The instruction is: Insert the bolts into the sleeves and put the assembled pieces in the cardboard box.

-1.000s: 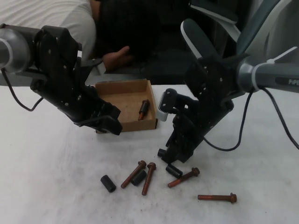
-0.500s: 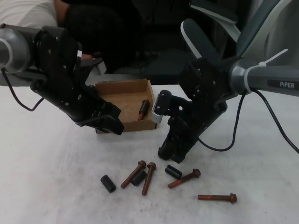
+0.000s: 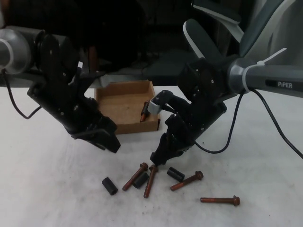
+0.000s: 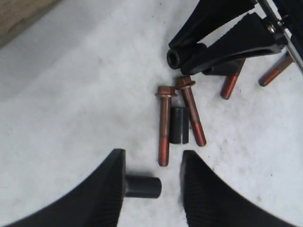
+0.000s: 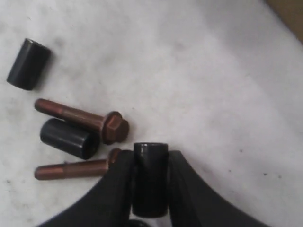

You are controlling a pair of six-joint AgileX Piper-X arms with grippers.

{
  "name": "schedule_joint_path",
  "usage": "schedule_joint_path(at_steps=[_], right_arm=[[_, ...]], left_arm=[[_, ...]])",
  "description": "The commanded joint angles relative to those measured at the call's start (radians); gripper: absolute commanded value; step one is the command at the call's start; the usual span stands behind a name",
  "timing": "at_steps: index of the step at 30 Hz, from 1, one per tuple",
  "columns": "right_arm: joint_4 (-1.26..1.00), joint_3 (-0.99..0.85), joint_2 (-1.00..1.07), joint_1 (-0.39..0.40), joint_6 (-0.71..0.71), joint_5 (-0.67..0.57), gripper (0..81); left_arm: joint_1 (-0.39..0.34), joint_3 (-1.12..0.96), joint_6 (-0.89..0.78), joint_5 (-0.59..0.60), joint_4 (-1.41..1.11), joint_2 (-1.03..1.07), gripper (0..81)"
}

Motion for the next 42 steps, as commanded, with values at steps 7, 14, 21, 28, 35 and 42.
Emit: schedule_joint_path(at_steps=[7,14,21,28,35,42], right_arm=[[0.002,-0.012,-0.01,0.004,0.038,-0.011,0.6],[0.038,-0.012,-0.029,-0.001,0.038,0.092,0.6],[0.088,-0.012,-0.045,-0.025,0.057,0.098,0.6],[0.102,-0.012,-0.058,-0.037,0.066,0.098,0.6],[0.102,-0.012,-0.061,-0.042,0.066,0.098,0.6],[0.102,-0.012,-0.061,-0.042,0.066,0.098,0.6]], left_arm=[[-0.097,-0.01,0.014,-0.055,0.032,-0.018,40.6],[-0.17,-0.01,0.014,-0.177,0.028,-0.018,40.6],[-0.168,-0.01,0.003,-0.2,0.021,0.003,40.6],[-0.168,-0.007,-0.062,-0.232,-0.093,0.003,40.6],[-0.168,-0.007,-0.066,-0.232,-0.111,0.05,40.6],[-0.17,-0.007,-0.085,-0.232,-0.084,0.153,40.6]])
